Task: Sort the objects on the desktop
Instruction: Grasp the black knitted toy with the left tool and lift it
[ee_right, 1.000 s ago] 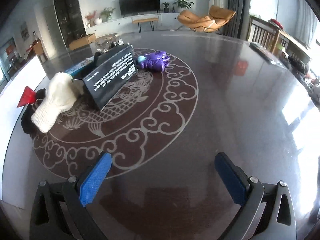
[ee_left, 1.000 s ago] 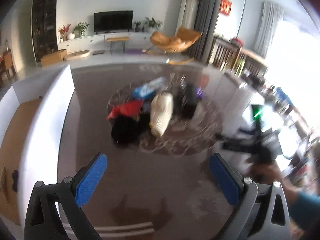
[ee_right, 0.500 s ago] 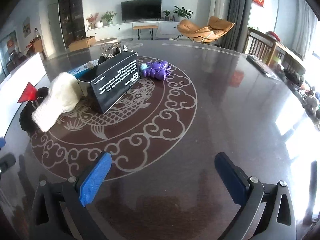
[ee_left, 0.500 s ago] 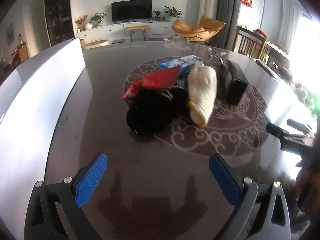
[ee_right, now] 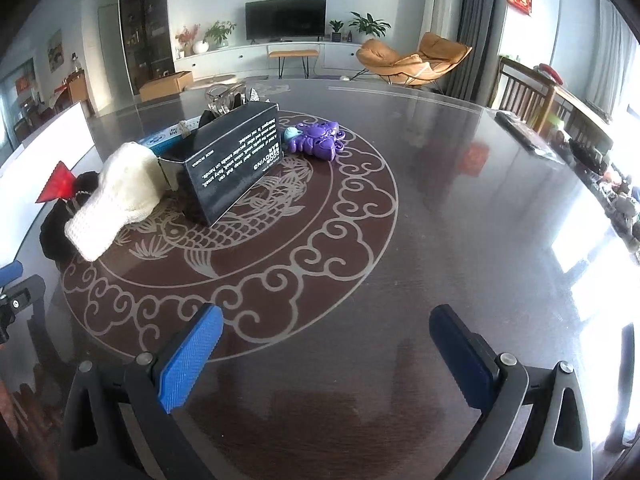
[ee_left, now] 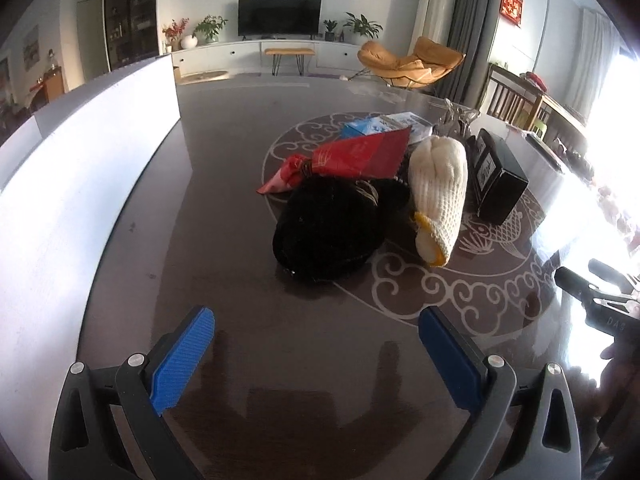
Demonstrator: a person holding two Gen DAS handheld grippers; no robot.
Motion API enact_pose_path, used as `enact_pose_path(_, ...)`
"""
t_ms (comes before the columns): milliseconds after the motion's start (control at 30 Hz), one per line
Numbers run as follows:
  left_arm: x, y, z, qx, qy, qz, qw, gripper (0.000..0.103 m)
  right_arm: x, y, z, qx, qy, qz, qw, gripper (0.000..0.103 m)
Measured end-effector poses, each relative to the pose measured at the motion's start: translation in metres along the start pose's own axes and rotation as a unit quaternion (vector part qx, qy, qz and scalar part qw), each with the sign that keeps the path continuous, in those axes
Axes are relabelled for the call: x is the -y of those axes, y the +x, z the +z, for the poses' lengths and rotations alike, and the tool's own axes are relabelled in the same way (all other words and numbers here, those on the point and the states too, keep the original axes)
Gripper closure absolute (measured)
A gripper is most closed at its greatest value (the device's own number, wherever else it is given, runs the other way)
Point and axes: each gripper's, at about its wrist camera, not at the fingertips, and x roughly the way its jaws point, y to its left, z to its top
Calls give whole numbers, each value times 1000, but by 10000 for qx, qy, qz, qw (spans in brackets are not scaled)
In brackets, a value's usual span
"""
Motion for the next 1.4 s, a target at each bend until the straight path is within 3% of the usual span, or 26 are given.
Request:
enact_pose_path(600,6,14,0,-336,114,222,9991,0,2,-3,-2,-6,33,0,10000,0)
enact_pose_path(700,7,24,10,-445,313,355,9979,0,2,-4,-2,-9,28,23,10000,0)
enact_pose_path(900,-3,46,41,-496,472,218,9974,0,2,-4,-2,-12,26,23,10000,0)
enact_pose_path(1067,5,54,58,-401,961,240,9943,0,1,-4,-2,-16,-5,-28,10000,0)
enact_pose_path(1100,7,53,59,-322,1072,222,9935,2,0,-4,-2,-17,-15,-47,10000,0)
enact_pose_path(1133,8,51,58,-220,1155,145,9930,23,0,-4,-2,-16,-22,-56,10000,0)
enact_pose_path(1167,9,49,57,-200,1158,-3,9931,50,0,-5,-3,-17,-27,-65,10000,0)
enact_pose_path(1200,8,46,57,-197,1082,-202,9937,60,0,-5,-3,-18,-31,-68,10000,0)
enact_pose_path(1400,5,17,26,-183,873,-99,9960,63,0,-5,-3,-14,-24,-75,10000,0)
